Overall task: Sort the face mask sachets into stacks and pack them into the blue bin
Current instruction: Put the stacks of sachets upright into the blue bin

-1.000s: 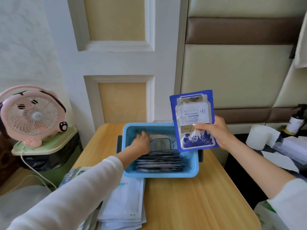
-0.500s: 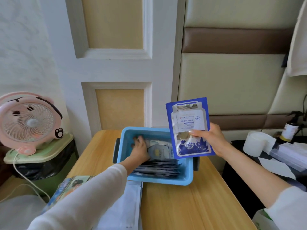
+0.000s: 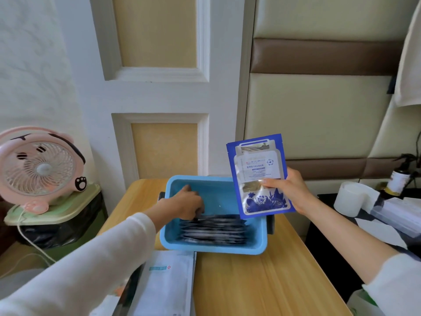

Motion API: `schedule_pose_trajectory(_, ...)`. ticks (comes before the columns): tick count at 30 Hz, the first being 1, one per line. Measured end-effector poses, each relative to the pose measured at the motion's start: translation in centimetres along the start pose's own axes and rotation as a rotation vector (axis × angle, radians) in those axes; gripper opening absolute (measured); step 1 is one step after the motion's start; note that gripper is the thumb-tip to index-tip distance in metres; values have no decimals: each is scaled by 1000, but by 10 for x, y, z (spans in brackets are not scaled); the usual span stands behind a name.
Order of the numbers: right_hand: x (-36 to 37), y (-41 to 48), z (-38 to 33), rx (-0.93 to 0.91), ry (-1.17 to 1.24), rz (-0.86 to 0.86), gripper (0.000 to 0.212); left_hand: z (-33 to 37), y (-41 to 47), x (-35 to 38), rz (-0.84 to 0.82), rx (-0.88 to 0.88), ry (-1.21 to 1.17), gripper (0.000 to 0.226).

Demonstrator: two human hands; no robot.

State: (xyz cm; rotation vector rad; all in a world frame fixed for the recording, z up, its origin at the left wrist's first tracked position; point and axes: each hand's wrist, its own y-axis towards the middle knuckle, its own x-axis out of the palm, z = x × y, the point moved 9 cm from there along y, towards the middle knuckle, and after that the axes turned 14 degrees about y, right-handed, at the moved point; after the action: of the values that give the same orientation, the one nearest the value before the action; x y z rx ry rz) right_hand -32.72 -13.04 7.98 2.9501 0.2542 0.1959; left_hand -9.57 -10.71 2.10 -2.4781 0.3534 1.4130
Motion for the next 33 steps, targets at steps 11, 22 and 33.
schedule_pose_trajectory(11, 5, 4, -4, 19, 5, 30, 36, 82, -31, -12, 257, 21, 103, 84)
schedule_pose_trajectory(22, 116, -31, -63, -796, -1088, -271, 26, 63, -22, -20, 299, -16, 8, 52)
schedule_pose_trajectory(33, 161, 19, 69, -225, -1373, -639, 24, 46, -15, -8, 328, -116, -181, 57)
